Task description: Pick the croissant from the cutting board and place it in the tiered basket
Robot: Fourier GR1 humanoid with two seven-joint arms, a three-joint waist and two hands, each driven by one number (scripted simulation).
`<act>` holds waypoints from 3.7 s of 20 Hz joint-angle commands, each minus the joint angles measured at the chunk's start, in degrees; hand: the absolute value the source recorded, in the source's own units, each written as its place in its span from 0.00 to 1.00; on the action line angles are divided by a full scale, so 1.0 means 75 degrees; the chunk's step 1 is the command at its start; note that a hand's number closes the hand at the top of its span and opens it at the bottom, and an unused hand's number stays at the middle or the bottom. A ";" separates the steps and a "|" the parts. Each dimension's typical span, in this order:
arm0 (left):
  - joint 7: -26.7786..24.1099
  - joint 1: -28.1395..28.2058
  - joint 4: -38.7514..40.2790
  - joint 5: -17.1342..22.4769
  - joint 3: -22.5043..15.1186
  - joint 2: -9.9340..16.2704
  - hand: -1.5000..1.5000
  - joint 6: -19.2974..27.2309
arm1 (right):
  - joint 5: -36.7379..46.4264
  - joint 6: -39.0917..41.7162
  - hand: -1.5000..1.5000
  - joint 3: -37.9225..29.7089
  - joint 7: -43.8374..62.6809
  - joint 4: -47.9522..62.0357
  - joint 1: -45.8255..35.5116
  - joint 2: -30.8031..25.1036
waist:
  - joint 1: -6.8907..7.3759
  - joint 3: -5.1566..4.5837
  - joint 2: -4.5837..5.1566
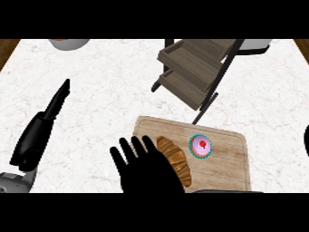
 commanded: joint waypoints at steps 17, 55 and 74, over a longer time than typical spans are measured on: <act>-0.0264 0.0245 0.0142 -0.0397 0.0052 -0.0402 0.50 -0.0008 | 0.1009 0.1351 0.00 0.0589 0.1766 0.0709 0.1087 0.0326 | -0.0053 0.0002 0.0012; 0.0345 0.0101 -0.0357 -0.1238 0.1068 -0.1233 0.50 -0.1127 | 0.5054 0.0941 0.00 -0.2184 -0.2542 0.3004 0.2953 0.0764 | 0.0060 0.0015 0.0058; 0.0246 0.0426 -0.0260 -0.1362 0.1621 -0.1396 0.50 -0.1163 | 0.5798 0.0022 1.00 -0.4220 -0.2268 0.1122 0.4176 -0.0563 | -0.0730 0.0011 -0.0113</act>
